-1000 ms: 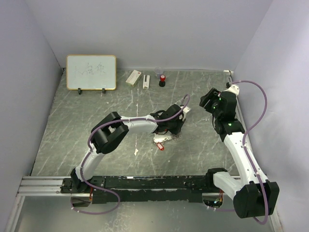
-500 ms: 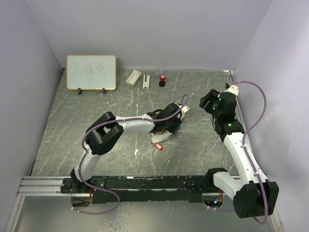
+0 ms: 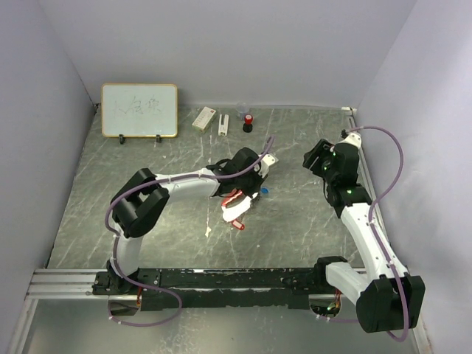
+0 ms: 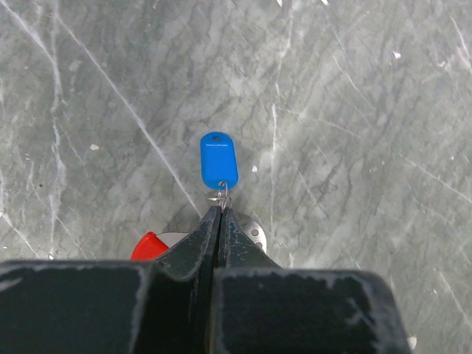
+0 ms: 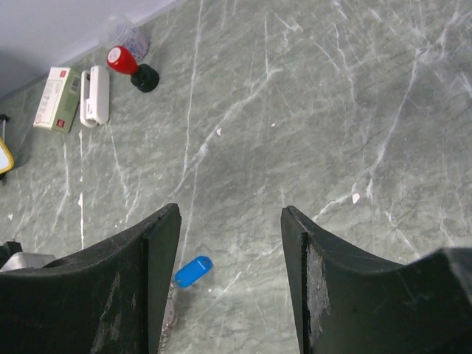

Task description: Put the keys on the keyring

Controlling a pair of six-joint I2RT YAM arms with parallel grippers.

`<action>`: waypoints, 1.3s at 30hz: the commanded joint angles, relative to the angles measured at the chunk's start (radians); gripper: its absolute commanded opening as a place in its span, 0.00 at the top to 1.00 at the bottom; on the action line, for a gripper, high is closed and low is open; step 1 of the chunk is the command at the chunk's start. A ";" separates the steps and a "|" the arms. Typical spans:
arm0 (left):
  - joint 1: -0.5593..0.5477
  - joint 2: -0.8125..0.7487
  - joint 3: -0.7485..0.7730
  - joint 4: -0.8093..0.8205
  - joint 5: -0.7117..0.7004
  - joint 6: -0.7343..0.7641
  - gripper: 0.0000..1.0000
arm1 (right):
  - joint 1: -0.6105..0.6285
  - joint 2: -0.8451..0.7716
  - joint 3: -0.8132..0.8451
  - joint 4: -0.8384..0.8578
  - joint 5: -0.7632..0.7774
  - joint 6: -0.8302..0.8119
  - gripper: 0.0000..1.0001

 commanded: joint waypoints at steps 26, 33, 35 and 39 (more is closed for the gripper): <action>0.142 -0.269 -0.304 0.276 0.370 0.103 0.93 | -0.005 0.065 -0.086 0.038 -0.320 -0.126 0.44; 0.184 -0.390 -0.466 0.532 0.426 0.086 0.93 | 0.021 0.092 -0.093 0.060 -0.365 -0.124 0.45; 0.204 -0.407 -0.488 0.578 0.462 0.075 0.93 | 0.040 0.096 -0.093 0.067 -0.369 -0.122 0.45; 0.249 -0.426 -0.531 0.704 0.542 0.024 0.93 | 0.094 0.111 -0.089 0.082 -0.359 -0.116 0.46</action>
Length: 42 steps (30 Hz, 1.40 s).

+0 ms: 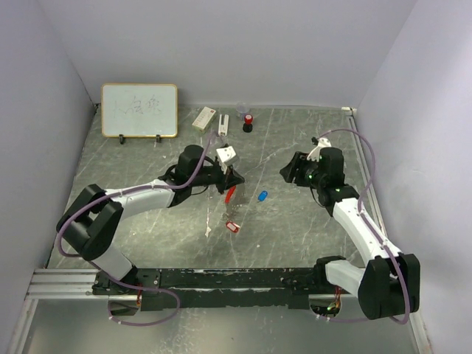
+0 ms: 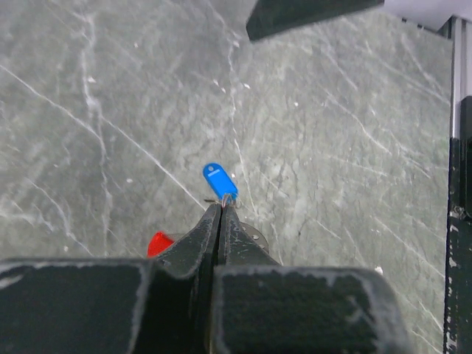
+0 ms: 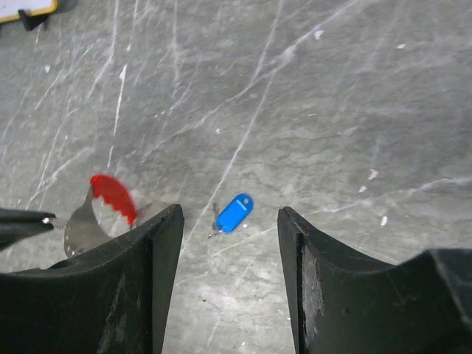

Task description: Put the keys on the keyring

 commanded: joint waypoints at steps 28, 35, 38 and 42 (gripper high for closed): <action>0.341 0.077 -0.218 1.409 0.636 -0.654 0.93 | 0.228 0.123 0.056 0.024 0.125 0.028 0.46; 0.360 0.051 -0.207 1.409 0.667 -0.653 0.93 | 0.242 0.128 0.054 0.030 0.134 0.036 0.46; 0.365 0.048 -0.202 1.409 0.665 -0.654 0.93 | 0.248 0.126 0.056 0.027 0.139 0.038 0.46; 0.367 0.045 -0.200 1.409 0.664 -0.655 0.93 | 0.254 0.123 0.056 0.018 0.146 0.040 0.46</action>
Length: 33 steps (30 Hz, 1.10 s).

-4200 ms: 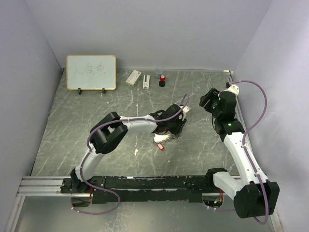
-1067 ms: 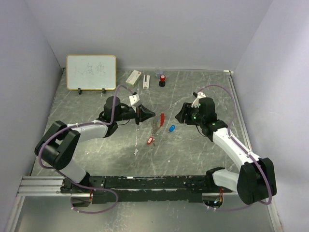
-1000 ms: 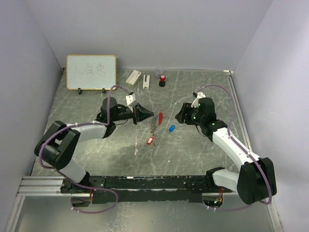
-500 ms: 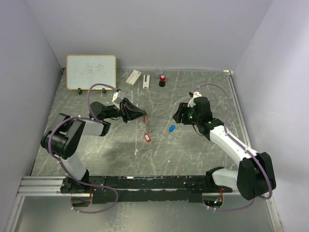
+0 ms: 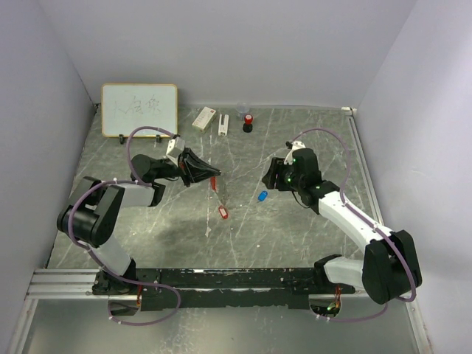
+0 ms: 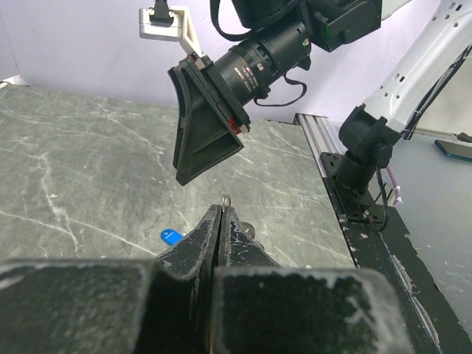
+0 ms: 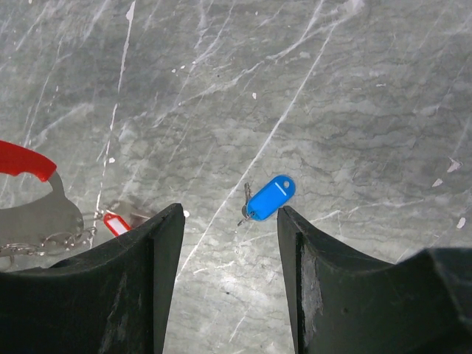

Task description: Put the keys on the keyring

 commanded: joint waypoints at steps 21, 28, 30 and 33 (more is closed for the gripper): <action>0.016 -0.075 -0.031 0.280 -0.010 0.000 0.93 | 0.070 0.180 0.019 -0.042 -0.019 0.101 0.54; 0.019 -0.080 -0.039 0.279 -0.009 -0.002 0.93 | 0.086 0.223 0.024 -0.033 -0.018 0.101 0.55; 0.020 -0.080 -0.041 0.280 -0.009 0.001 0.93 | 0.086 0.224 0.023 -0.032 -0.004 0.097 0.55; 0.021 -0.080 -0.043 0.280 -0.008 0.001 0.93 | 0.087 0.239 0.032 -0.037 -0.008 0.093 0.55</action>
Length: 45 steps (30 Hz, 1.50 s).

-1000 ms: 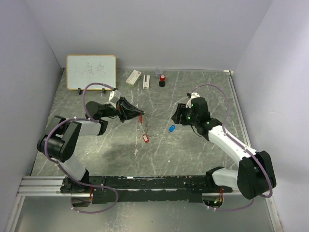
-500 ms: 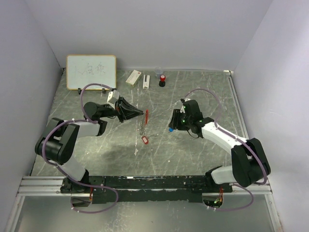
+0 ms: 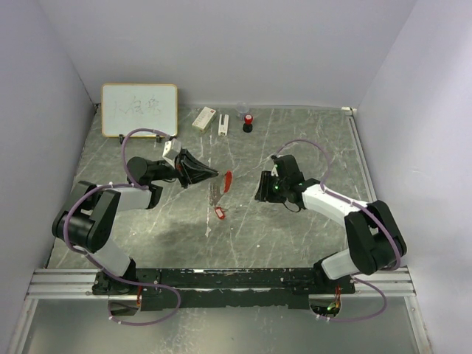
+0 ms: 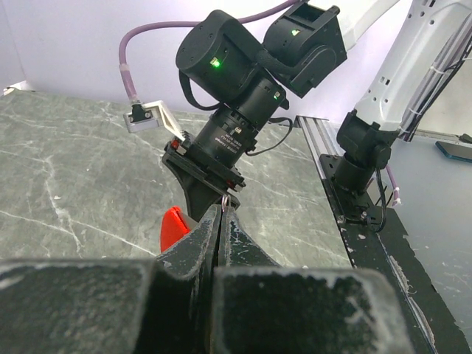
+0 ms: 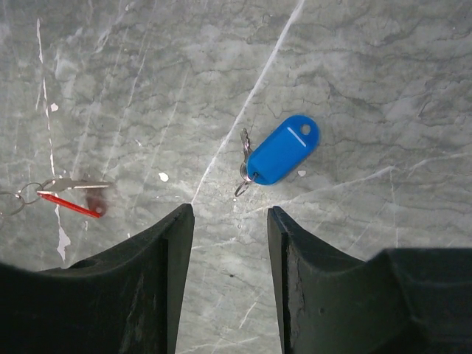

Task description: Put the keys on the keyring

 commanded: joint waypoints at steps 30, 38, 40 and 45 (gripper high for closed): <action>0.029 -0.039 -0.027 0.279 0.001 0.007 0.93 | 0.007 0.098 0.053 0.022 0.007 0.041 0.68; 0.030 -0.038 -0.030 0.279 0.004 0.009 0.93 | 0.007 0.097 0.044 0.015 0.012 0.055 0.68; 0.030 -0.039 -0.031 0.279 0.004 0.009 0.93 | 0.007 0.100 0.041 0.016 0.010 0.057 0.68; 0.030 -0.041 -0.033 0.279 0.005 0.010 0.93 | 0.007 0.110 0.038 0.023 0.005 0.062 0.68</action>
